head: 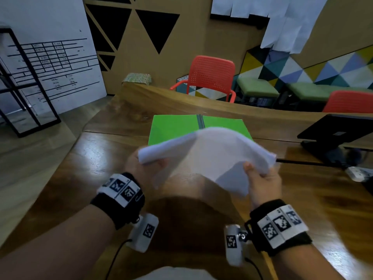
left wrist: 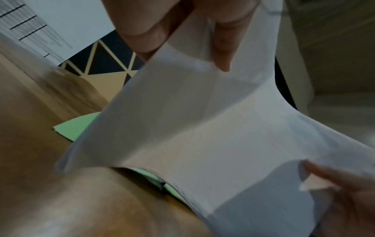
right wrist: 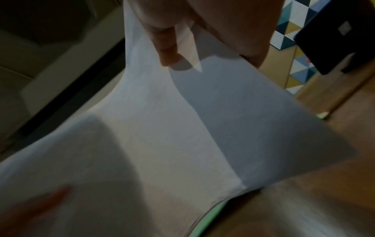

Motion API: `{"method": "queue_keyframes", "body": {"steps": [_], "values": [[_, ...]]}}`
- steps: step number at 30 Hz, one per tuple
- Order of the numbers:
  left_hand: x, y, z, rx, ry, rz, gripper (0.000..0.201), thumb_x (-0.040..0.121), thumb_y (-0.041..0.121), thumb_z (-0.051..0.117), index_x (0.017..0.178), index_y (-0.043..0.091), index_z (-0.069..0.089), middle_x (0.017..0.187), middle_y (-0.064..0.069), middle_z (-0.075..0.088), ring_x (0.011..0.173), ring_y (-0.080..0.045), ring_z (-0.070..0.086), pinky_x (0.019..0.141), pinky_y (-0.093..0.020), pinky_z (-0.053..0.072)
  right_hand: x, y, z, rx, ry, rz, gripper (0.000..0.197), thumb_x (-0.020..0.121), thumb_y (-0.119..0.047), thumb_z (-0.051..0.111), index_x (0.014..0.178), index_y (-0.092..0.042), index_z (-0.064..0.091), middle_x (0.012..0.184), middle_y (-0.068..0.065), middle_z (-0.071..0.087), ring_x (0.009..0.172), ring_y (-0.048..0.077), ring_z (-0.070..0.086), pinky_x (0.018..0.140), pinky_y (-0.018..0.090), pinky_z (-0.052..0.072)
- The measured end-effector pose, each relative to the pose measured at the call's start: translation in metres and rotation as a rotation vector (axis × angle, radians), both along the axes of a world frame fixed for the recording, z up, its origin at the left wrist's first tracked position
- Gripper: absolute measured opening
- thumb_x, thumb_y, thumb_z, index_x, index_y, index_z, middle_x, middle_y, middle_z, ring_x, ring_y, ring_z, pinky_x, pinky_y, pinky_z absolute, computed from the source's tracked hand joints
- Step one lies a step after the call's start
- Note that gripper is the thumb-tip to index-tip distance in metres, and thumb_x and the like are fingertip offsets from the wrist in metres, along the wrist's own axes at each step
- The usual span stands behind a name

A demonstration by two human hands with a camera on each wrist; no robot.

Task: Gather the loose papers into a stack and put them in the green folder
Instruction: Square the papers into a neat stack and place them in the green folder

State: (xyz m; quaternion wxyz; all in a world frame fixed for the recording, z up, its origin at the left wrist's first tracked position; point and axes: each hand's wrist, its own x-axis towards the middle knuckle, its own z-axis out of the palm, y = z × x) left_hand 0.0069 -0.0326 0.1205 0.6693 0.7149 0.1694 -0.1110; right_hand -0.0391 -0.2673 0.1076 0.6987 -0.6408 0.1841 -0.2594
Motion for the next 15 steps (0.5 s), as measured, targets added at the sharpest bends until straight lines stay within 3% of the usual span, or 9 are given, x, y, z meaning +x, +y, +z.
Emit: {"method": "queue_keyframes", "body": {"steps": [1, 4, 7, 10, 12, 15], "values": [[0.006, -0.001, -0.009, 0.014, -0.107, 0.001, 0.024, 0.079, 0.003, 0.064, 0.062, 0.017, 0.054, 0.061, -0.002, 0.055, 0.054, -0.009, 0.056, 0.054, -0.013, 0.048, 0.0, 0.0, -0.009, -0.025, 0.038, -0.014, 0.019, 0.085, -0.001, 0.06, 0.089, -0.02, 0.059, 0.061, -0.013, 0.069, 0.063, 0.002, 0.063, 0.062, 0.019, 0.051], [-0.005, 0.003, -0.008, 0.142, -0.185, -0.044, 0.026, 0.08, 0.003, 0.065, 0.068, 0.023, 0.052, 0.066, 0.0, 0.057, 0.065, -0.015, 0.054, 0.047, -0.011, 0.046, 0.001, -0.005, -0.026, -0.075, 0.145, -0.024, 0.012, 0.085, -0.009, 0.062, 0.092, -0.016, 0.056, 0.075, -0.006, 0.059, 0.082, 0.02, 0.054, 0.074, 0.028, 0.042], [0.003, 0.003, -0.012, 0.086, -0.263, -0.075, 0.02, 0.074, 0.017, 0.072, 0.069, 0.026, 0.054, 0.072, -0.004, 0.059, 0.072, -0.02, 0.054, 0.056, -0.023, 0.045, 0.002, -0.008, -0.02, 0.036, 0.173, -0.028, 0.012, 0.087, -0.027, 0.06, 0.08, -0.018, 0.057, 0.076, -0.003, 0.056, 0.086, 0.02, 0.051, 0.077, 0.032, 0.041], [0.012, 0.002, -0.009, -0.032, -0.319, -0.018, 0.017, 0.061, 0.037, 0.072, 0.067, 0.027, 0.059, 0.085, -0.009, 0.067, 0.073, -0.021, 0.057, 0.064, -0.027, 0.048, 0.007, -0.011, -0.011, 0.079, 0.177, -0.04, 0.029, 0.092, -0.033, 0.05, 0.1, -0.007, 0.061, 0.084, 0.007, 0.058, 0.095, 0.024, 0.052, 0.091, 0.037, 0.04], [0.02, 0.001, -0.011, -0.081, -0.35, 0.018, 0.013, 0.074, 0.018, 0.067, 0.069, 0.025, 0.058, 0.081, 0.002, 0.071, 0.067, -0.01, 0.061, 0.057, -0.017, 0.051, 0.01, -0.014, -0.008, 0.074, 0.186, -0.048, 0.034, 0.092, -0.029, 0.053, 0.104, 0.002, 0.062, 0.084, 0.012, 0.059, 0.092, 0.026, 0.053, 0.087, 0.033, 0.04], [0.026, 0.002, -0.014, -0.106, -0.38, 0.013, 0.025, 0.081, -0.001, 0.059, 0.072, 0.022, 0.056, 0.08, 0.008, 0.068, 0.058, 0.003, 0.061, 0.05, -0.008, 0.048, 0.015, -0.018, -0.01, 0.076, 0.2, -0.06, 0.019, 0.087, -0.024, 0.061, 0.071, -0.014, 0.063, 0.069, 0.002, 0.054, 0.078, 0.019, 0.049, 0.076, 0.03, 0.039]]}}
